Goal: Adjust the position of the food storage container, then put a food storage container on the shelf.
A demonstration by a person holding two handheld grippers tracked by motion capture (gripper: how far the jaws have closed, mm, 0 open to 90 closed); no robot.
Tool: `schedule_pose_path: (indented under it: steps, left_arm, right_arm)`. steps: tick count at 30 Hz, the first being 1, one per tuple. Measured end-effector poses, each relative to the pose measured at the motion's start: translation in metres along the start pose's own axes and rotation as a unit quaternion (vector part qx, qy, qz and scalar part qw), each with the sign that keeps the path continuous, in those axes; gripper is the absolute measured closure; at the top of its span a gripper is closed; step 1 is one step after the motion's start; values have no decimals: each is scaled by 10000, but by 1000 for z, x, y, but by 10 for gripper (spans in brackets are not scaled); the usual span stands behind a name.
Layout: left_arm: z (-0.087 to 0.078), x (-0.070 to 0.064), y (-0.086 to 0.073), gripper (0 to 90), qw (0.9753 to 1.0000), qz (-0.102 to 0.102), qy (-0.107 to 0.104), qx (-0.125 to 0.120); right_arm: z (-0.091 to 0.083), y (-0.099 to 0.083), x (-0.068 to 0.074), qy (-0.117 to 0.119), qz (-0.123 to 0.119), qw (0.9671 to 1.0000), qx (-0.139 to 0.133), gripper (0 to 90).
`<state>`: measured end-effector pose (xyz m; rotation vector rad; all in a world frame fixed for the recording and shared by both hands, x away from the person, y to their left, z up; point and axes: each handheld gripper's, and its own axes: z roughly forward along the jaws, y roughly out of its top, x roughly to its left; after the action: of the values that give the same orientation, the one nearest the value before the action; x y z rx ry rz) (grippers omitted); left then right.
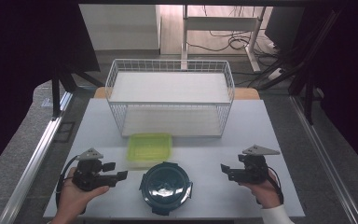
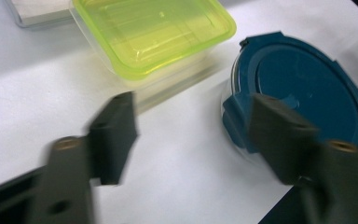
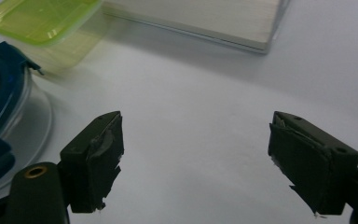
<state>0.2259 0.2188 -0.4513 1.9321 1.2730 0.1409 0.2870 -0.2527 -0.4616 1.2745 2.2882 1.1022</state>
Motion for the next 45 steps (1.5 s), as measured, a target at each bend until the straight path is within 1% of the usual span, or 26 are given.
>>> schedule_pose_path:
  steps: [2, 5, 12, 13, 15, 18, 19, 20, 21, 22, 23, 25, 27, 28, 29, 30, 31, 32, 33, 36, 39, 41, 42, 43, 44, 45]
  left_arm:
    - [-1, 0, 3, 234, 9999, -112, 12, -74]
    - [-1, -1, 3, 198, 9999, -134, 39, -76]
    - [5, -1, 0, 164, 9997, -222, 47, -25]
    - [6, -2, 0, 155, 9997, -230, 74, -12]
    - [7, -3, 1, 135, 9997, -207, 106, 1]
    - [8, -3, 3, 120, 9998, -192, 82, -19]
    - [8, -4, 3, 120, 9998, -196, 69, -33]
    - [9, -3, 3, 118, 9997, -215, 19, -85]
    - [9, -3, 3, 117, 9997, -215, 19, -85]
    - [10, -3, 3, 118, 9996, -241, -16, -112]
    - [11, -2, 3, 118, 9995, -282, -66, -131]
    - [15, -2, 2, 117, 9993, -315, -170, -86]
    - [20, -2, 1, 114, 9991, -333, -247, -38]
    - [22, -2, 2, 109, 9988, -359, -342, 5]
    - [22, -2, 2, 105, 9988, -359, -342, 5]
    - [24, -2, 2, 101, 9984, -409, -395, 6]
    - [24, -2, 2, 94, 9984, -409, -395, 6]
    - [25, -2, 2, 94, 9982, -437, -410, 37]
    - [29, -3, 0, 63, 9979, -478, -428, 112]
    - [33, -4, -1, 46, 9966, -575, -551, 188]
    - [37, -7, 1, 36, 9962, -542, -625, 260]
    - [39, -9, 4, 35, 9960, -535, -677, 249]
    - [41, -10, 4, 34, 9959, -524, -690, 270]
    - [41, -10, 4, 35, 9959, -524, -690, 270]
    - [44, -10, 3, 35, 9955, -540, -712, 301]
    - [46, -11, 2, 34, 9951, -561, -743, 345]
  right_arm:
    - [2, 2, 6, 125, -95, 9999, -10, 178]
    - [3, 2, 7, 161, -136, 9998, -24, 178]
    - [0, 3, 10, 344, -78, 9993, -93, 179]
    - [-1, 3, 10, 360, -91, 9993, -94, 181]
    - [-3, 2, 12, 366, -96, 9992, -145, 184]
    - [-6, 2, 16, 423, -85, 9989, -200, 184]
    - [-8, 2, 18, 475, -69, 9986, -219, 184]
    - [-9, 1, 23, 574, -29, 9981, -210, 184]
    - [-9, 1, 23, 574, -29, 9981, -210, 184]
    - [-9, 1, 27, 670, 9, 9975, -205, 184]
    - [-9, 1, 27, 670, 9, 9975, -205, 184]
    - [-9, 1, 30, 752, 69, 9970, -183, 183]
    - [-9, 1, 35, 814, 204, 9964, -152, 177]
    - [-9, 1, 38, 884, 279, 9956, -150, 169]
    - [-9, 1, 38, 884, 279, 9956, -150, 169]
    - [-7, 1, 43, 988, 426, 9941, -129, 158]
    - [-7, 1, 43, 988, 426, 9941, -129, 158]
    - [-6, 0, 45, 1030, 484, 9934, -117, 154]
    - [-3, -1, 51, 1125, 554, 9921, -43, 146]
    - [4, -1, 61, 1222, 583, 9907, 102, 133]
    - [10, 0, 70, 1351, 656, 9884, 223, 120]
    - [13, -2, 74, 1475, 773, 9857, 248, 116]
    - [15, -4, 76, 1512, 819, 9847, 301, 113]
    - [17, -6, 77, 1527, 854, 9840, 345, 112]
    - [17, -6, 77, 1527, 854, 9840, 345, 112]
    - [19, -9, 78, 1547, 919, 9829, 388, 111]
